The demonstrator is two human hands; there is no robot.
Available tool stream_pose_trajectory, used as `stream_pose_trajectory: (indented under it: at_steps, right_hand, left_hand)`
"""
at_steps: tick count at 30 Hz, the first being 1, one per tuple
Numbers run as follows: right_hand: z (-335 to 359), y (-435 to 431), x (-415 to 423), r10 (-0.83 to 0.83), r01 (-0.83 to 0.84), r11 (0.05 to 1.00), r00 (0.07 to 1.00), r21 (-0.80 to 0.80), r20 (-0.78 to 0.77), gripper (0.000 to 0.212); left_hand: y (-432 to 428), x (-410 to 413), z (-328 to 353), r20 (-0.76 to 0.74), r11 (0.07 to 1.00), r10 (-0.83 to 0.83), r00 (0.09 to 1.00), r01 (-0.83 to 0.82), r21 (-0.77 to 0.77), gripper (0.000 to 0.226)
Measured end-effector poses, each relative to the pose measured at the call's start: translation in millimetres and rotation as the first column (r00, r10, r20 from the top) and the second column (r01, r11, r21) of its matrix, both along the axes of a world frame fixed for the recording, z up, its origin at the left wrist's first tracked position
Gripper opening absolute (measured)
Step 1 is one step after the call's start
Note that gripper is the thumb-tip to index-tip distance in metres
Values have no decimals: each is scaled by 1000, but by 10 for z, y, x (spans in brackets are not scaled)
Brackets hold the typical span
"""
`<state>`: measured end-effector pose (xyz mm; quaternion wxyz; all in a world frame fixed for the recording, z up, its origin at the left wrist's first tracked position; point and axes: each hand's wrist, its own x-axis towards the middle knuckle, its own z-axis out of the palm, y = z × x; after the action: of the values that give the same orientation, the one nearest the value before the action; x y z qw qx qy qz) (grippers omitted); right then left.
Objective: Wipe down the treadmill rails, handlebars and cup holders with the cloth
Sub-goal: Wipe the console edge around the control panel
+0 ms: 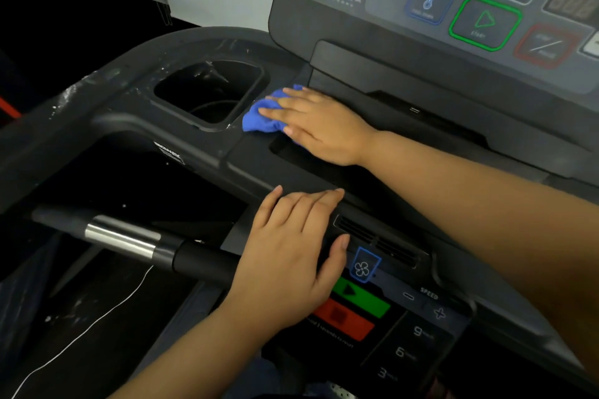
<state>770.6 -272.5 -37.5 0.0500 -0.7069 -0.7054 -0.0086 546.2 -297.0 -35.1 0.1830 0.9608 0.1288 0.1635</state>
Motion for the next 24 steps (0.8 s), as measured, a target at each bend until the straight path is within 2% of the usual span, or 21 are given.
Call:
stream_pose_trajectory:
  at_steps: [5,8,14,17,20,24]
  right_hand:
    - [15,-594,21,17,-21,998,998,-66,-58,53]
    - [43,-929,68,-39,30,996,994,-80,-107,51]
    - [100,-1701,97,-139,141,990,957,-12,-253,45]
    - [142,-2130,159,-213,209,977,932,-43,-292,44]
    - [212,-2496,162,-293,269,956,888,-116,-355,42]
    - [259,-2761,88,-378,366,921,758,-133,-531,35]
  left_hand:
    - [-8,11,-7,18,1000,14,1000,-14,24,47]
    - [-14,9,-19,22,999,24,999,-25,42,48]
    - [-28,13,-17,16,997,34,999,-35,63,49]
    - [-27,8,-13,6,997,32,999,-33,69,49]
    - [-34,11,-12,10,997,29,1000,-30,76,48]
    - [-41,26,-7,11,996,32,999,-33,78,48]
